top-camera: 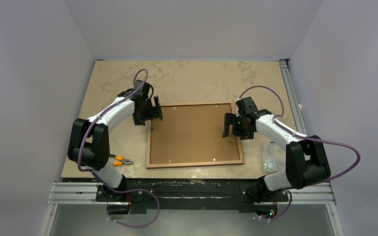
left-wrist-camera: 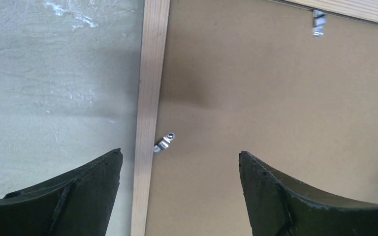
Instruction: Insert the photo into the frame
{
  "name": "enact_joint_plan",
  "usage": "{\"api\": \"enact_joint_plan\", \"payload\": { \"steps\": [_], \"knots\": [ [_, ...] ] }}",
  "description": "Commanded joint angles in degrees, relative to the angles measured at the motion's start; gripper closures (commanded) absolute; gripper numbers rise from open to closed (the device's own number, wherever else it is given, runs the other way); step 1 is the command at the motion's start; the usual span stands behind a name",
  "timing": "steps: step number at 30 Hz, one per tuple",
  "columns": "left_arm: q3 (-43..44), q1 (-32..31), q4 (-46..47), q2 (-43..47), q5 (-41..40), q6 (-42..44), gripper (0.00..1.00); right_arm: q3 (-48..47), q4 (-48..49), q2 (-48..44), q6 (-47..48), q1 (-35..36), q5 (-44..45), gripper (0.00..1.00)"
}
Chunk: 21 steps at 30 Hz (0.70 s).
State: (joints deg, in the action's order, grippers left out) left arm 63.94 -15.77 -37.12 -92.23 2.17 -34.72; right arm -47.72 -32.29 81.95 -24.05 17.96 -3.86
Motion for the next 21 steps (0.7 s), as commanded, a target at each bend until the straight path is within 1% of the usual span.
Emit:
{"api": "enact_joint_plan", "payload": {
  "steps": [1, 7, 10, 14, 17, 21],
  "knots": [
    [3.3, 0.4, -1.8, -3.9, -3.7, 3.0, 0.16, -1.6, 0.7, -1.4, -0.6, 0.1, -1.5, 0.13],
    [2.1, 0.4, -1.0, -6.7, -4.5, 4.0, 0.23, -1.4, 1.1, -0.8, -0.7, 0.1, -1.9, 0.13],
    [1.6, 0.0, -0.9, -6.6, -5.4, 4.6, 0.28, -1.6, 1.2, -0.3, -0.6, 0.1, -2.0, 0.13],
    [2.6, -0.3, -3.9, -7.2, -6.9, 5.2, 0.38, -1.9, 1.4, 0.0, -0.7, 0.0, -2.3, 0.13],
    [4.1, -1.3, -6.4, -8.6, -9.0, 5.6, 0.39, -1.8, 1.6, 0.2, -1.0, 0.0, -2.3, 0.13],
    [6.0, -3.2, -8.3, -9.9, -9.5, 5.7, 0.4, -2.3, 1.0, 1.1, -1.5, -0.5, -1.2, 0.17]
  ]
}}
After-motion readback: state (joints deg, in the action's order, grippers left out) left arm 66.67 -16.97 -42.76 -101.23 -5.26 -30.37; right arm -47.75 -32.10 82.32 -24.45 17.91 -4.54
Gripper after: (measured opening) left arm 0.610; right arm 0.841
